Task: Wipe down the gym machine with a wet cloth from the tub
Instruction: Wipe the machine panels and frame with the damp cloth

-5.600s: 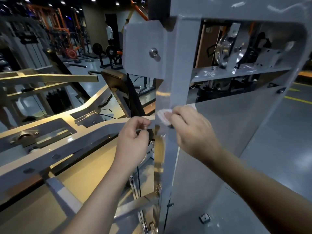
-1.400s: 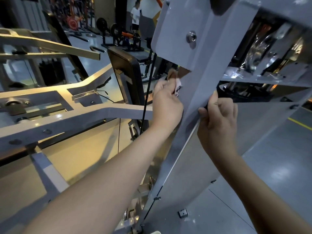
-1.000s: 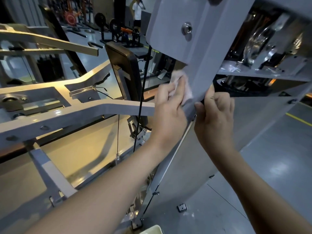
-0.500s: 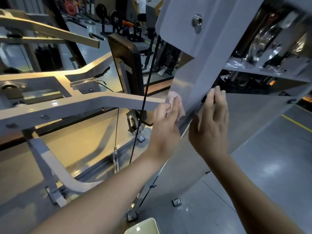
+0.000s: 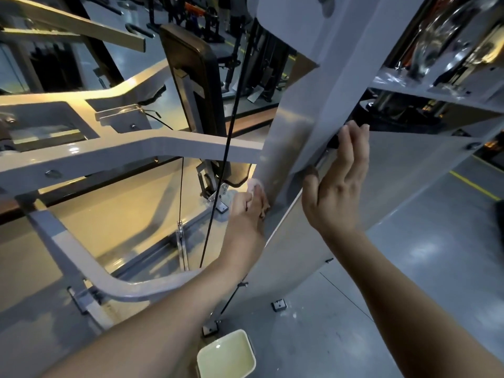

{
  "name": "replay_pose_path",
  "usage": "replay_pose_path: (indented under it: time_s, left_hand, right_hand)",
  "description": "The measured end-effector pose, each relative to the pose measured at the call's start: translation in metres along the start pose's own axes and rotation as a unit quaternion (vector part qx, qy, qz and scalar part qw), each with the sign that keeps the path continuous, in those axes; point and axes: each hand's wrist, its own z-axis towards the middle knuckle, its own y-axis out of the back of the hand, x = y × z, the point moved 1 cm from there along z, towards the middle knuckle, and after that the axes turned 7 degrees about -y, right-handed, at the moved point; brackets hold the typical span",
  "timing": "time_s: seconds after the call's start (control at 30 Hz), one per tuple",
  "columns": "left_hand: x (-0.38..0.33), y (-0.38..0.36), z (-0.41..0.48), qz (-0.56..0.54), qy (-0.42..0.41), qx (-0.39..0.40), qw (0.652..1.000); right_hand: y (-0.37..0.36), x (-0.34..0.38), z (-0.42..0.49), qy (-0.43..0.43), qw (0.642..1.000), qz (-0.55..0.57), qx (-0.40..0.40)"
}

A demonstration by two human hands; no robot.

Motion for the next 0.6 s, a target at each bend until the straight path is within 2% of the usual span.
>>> replay_pose_path:
  time_s: [0.03, 0.1, 0.13, 0.2, 0.27, 0.3, 0.37, 0.43, 0.47, 0.53, 0.6]
  left_hand:
    - [0.003, -0.002, -0.005, 0.004, 0.011, -0.001, 1.000]
    - [-0.010, 0.002, 0.005, -0.005, -0.028, -0.071, 0.997]
    - [-0.023, 0.005, 0.014, -0.051, -0.033, -0.103, 0.993]
    - [-0.056, 0.019, 0.032, -0.099, -0.084, -0.108, 0.986]
    - [-0.061, 0.019, 0.039, -0.062, -0.163, -0.114, 0.978]
    - [-0.053, 0.012, 0.035, -0.045, -0.172, -0.110, 0.978]
    - [-0.029, 0.003, 0.017, 0.010, -0.140, -0.091, 0.986]
    - [-0.011, -0.003, -0.006, -0.002, -0.078, -0.028, 0.997]
    - [-0.004, -0.005, -0.010, 0.025, -0.054, -0.024, 0.998]
    - [-0.019, -0.002, 0.000, -0.022, -0.034, -0.052, 0.998]
    - [-0.052, 0.011, 0.015, -0.076, -0.069, -0.095, 0.990]
  right_hand:
    - [-0.001, -0.001, 0.000, 0.005, 1.000, 0.001, -0.003]
    - [-0.004, -0.004, 0.000, 0.015, 1.000, -0.004, -0.015]
    - [-0.005, -0.006, 0.000, 0.018, 1.000, -0.007, -0.020]
    - [-0.007, -0.008, 0.000, 0.022, 0.999, -0.013, -0.028]
    - [-0.008, -0.009, 0.001, 0.025, 0.999, -0.015, -0.032]
    - [-0.008, -0.010, 0.001, 0.026, 0.999, -0.013, -0.033]
    - [-0.009, -0.012, 0.002, 0.031, 0.999, -0.012, -0.035]
    - [-0.010, -0.014, 0.002, 0.035, 0.999, -0.014, -0.038]
    - [-0.011, -0.014, 0.002, 0.035, 0.998, -0.014, -0.040]
    - [-0.013, -0.014, 0.002, 0.038, 0.998, -0.017, -0.044]
    - [-0.016, -0.015, 0.002, 0.040, 0.998, -0.020, -0.049]
